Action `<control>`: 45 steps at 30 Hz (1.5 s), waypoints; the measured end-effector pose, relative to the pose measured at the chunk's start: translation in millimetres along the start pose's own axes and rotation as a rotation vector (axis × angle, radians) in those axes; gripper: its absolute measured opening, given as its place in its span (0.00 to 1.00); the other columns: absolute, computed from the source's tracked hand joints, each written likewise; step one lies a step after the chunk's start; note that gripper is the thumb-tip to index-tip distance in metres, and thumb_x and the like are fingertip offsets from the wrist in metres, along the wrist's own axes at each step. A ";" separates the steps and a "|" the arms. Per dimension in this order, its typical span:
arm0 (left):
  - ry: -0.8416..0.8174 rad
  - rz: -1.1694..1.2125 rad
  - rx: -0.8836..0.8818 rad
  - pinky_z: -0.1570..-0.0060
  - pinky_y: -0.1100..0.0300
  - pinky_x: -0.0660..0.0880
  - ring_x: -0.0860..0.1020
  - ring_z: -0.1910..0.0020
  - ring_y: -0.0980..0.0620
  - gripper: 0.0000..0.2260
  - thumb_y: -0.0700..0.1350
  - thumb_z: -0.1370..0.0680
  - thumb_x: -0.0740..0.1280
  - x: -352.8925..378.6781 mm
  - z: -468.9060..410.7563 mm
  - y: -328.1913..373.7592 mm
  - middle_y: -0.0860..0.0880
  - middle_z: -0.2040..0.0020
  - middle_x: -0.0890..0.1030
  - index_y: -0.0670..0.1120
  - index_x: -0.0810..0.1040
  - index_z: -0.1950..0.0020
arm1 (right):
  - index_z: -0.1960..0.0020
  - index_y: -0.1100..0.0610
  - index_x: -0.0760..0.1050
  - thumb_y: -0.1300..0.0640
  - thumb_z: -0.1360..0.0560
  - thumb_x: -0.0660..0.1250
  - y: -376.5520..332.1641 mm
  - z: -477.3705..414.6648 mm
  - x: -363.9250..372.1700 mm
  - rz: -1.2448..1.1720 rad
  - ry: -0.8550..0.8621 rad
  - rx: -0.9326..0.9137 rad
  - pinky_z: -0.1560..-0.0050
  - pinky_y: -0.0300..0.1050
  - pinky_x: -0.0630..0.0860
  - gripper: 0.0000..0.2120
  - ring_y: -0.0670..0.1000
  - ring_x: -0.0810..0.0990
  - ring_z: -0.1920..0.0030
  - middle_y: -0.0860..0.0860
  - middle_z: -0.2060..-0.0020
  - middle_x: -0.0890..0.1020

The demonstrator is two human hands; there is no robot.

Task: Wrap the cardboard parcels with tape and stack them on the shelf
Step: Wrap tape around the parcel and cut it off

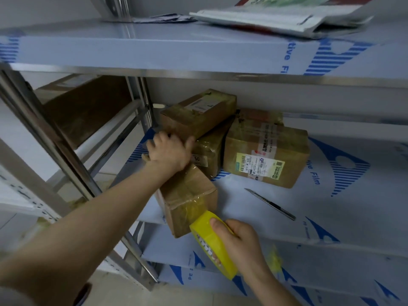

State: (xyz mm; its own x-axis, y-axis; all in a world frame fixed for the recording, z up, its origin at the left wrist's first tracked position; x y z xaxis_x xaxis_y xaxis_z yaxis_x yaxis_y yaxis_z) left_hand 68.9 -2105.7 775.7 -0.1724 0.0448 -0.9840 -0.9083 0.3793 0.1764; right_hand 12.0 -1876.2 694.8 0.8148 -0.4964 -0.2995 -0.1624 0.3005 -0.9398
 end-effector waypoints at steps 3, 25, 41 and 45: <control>-0.150 -0.020 0.215 0.28 0.44 0.44 0.46 0.24 0.39 0.43 0.75 0.30 0.38 14.9 49.8 23.3 0.41 0.23 0.52 0.51 0.60 0.24 | 0.75 0.53 0.65 0.45 0.26 0.69 0.7 -3.5 2.1 -0.021 0.000 -0.002 0.69 0.43 0.62 0.24 0.48 0.64 0.74 0.48 0.80 0.63; 0.081 -0.117 0.026 0.47 0.48 0.76 0.78 0.49 0.41 0.17 0.51 0.17 0.52 9.4 -32.3 -35.5 0.41 0.48 0.79 0.42 0.75 0.42 | 0.75 0.49 0.69 0.43 0.26 0.68 6.1 -2.1 0.8 0.031 0.006 0.007 0.67 0.42 0.67 0.21 0.46 0.69 0.74 0.47 0.80 0.68; -0.129 -0.201 0.189 0.26 0.47 0.48 0.48 0.23 0.43 0.50 0.76 0.32 0.35 -1.8 76.9 -1.4 0.40 0.22 0.49 0.41 0.47 0.22 | 0.73 0.55 0.68 0.45 0.26 0.68 -5.0 -0.5 2.7 -0.070 0.000 0.105 0.68 0.40 0.68 0.22 0.48 0.71 0.74 0.50 0.77 0.71; -0.295 -0.188 0.260 0.26 0.50 0.40 0.41 0.23 0.41 0.45 0.72 0.26 0.46 5.4 107.5 2.0 0.38 0.23 0.41 0.42 0.39 0.22 | 0.66 0.60 0.75 0.44 0.27 0.68 -9.3 -0.8 1.3 -0.084 -0.015 0.141 0.64 0.42 0.74 0.21 0.50 0.76 0.70 0.55 0.71 0.78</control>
State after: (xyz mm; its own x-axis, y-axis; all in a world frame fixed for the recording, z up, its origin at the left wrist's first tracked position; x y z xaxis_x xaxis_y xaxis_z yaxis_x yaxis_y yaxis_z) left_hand 107.1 -2005.4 768.1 0.1373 0.2010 -0.9699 -0.7809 0.6244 0.0189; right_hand 14.0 -1880.3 703.0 0.8307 -0.5125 -0.2174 -0.0144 0.3705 -0.9287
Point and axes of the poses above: each hand's wrist, its own z-axis away from the middle knuckle, its own x-axis out of the palm, y = z × x, the point moved 1 cm from there along -z, towards the middle knuckle
